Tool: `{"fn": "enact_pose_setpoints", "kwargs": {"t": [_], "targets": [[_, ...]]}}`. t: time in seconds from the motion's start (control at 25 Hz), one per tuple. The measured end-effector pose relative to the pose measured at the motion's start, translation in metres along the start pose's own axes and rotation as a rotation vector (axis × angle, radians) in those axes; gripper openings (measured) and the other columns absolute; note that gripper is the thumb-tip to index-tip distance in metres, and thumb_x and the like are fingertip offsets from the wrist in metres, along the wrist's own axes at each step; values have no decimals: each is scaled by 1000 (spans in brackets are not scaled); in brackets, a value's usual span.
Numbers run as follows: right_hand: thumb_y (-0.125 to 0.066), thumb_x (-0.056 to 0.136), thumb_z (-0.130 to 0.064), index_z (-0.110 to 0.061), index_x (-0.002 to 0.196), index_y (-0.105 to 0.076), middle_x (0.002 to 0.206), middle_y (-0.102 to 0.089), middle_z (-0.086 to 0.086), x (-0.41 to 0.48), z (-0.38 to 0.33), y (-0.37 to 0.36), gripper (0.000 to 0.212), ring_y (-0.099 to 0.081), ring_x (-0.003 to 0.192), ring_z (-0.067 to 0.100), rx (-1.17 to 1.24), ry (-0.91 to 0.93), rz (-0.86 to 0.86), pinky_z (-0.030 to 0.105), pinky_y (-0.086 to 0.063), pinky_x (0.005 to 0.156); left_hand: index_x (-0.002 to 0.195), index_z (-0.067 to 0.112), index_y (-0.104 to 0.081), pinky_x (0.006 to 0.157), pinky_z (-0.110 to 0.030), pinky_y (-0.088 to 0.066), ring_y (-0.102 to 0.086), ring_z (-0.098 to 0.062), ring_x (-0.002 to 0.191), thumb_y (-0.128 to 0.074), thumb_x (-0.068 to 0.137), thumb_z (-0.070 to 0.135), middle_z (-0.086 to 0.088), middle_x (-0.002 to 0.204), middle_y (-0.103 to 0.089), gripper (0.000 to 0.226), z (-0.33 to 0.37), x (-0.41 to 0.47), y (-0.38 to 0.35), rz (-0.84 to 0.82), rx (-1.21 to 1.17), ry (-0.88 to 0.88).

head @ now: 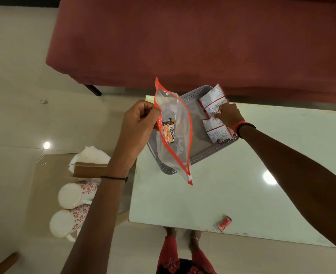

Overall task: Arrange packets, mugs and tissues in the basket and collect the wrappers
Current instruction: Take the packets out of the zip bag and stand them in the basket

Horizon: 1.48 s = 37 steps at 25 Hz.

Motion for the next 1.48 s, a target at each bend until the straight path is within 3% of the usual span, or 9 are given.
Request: {"fn": "enact_pose_setpoints", "kwargs": {"t": [0.28, 0.48, 0.76, 0.92, 1.0, 1.16, 1.24, 1.32, 1.48], "targets": [[-57, 93, -19, 4, 116, -57, 119, -61, 24, 5, -1, -16, 33, -58, 109, 37, -11, 11, -6, 37, -47, 88, 86, 4, -57, 63, -13, -54, -60, -13, 68, -50, 92, 13, -5, 74, -61, 13, -11, 7, -2, -3, 23, 31], [-75, 77, -10, 4, 124, -46, 129, -53, 25, 6, -7, -29, 57, -50, 120, 39, 3, 38, -89, 41, -42, 100, 76, 15, -57, 61, -11, -54, -61, -10, 66, -50, 92, 13, -2, 72, -62, 18, -10, 9, -4, -11, 4, 34], [-76, 76, -14, 2, 131, -45, 131, -53, 24, -1, 5, -27, 66, -50, 121, 38, -114, 41, -19, 45, -44, 103, 73, 17, -56, 59, -8, -51, -61, 2, 57, -51, 91, 12, -1, 70, -61, 20, -8, 8, -7, -7, -20, 17], [-72, 80, -11, -2, 139, -36, 136, -46, 24, -16, -4, 0, 70, -45, 125, 37, 33, 14, 66, 43, -39, 105, 72, 20, -55, 57, -6, -50, -62, 5, 58, -51, 92, 13, 1, 70, -61, 22, -8, 4, -9, -10, 2, 7], [-70, 82, -12, -2, 132, -44, 131, -52, 21, -32, -23, 32, 58, -51, 119, 30, 206, 3, 149, 33, -43, 100, 72, 21, -55, 55, -5, -49, -62, 5, 59, -51, 92, 13, 2, 70, -61, 22, -9, 0, -10, -13, 9, 7], [-71, 82, -23, -10, 92, -66, 87, -72, 2, -108, -96, 130, 16, -61, 73, 3, 517, 167, 349, 6, -47, 62, 70, 19, -54, 55, -6, -49, -61, 4, 56, -51, 92, 12, 0, 68, -60, 23, -11, -6, -12, -12, 13, 15], [-70, 82, -23, -13, 82, -70, 71, -73, -5, -154, -141, 142, 11, -65, 61, -1, 786, 300, 120, 6, -49, 58, 70, 15, -53, 55, -9, -51, -60, -2, 56, -51, 91, 11, -2, 66, -58, 22, -9, -11, -16, -2, 35, 26], [-61, 89, -10, -4, 94, -71, 85, -75, 6, -184, -172, 107, 12, -73, 77, 11, 849, 295, -209, 12, -56, 68, 69, 11, -52, 54, -12, -50, -55, -4, 55, -51, 89, 8, -5, 65, -55, 20, -3, -16, -21, 10, 27, 23], [-42, 93, 1, 5, 114, -62, 118, -64, 22, -177, -179, 39, 29, -63, 104, 29, 298, 206, -299, 36, -50, 98, 68, 16, -51, 56, -14, -49, -56, -5, 54, -51, 88, 9, -2, 64, -55, 21, 4, -29, -29, 18, 59, 25]]}}
Point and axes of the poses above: each hand's wrist, its own x-axis towards the middle knuckle, its own y-axis out of the back of the hand, z = x × y, the point moved 10 cm from there along x, towards the middle knuckle
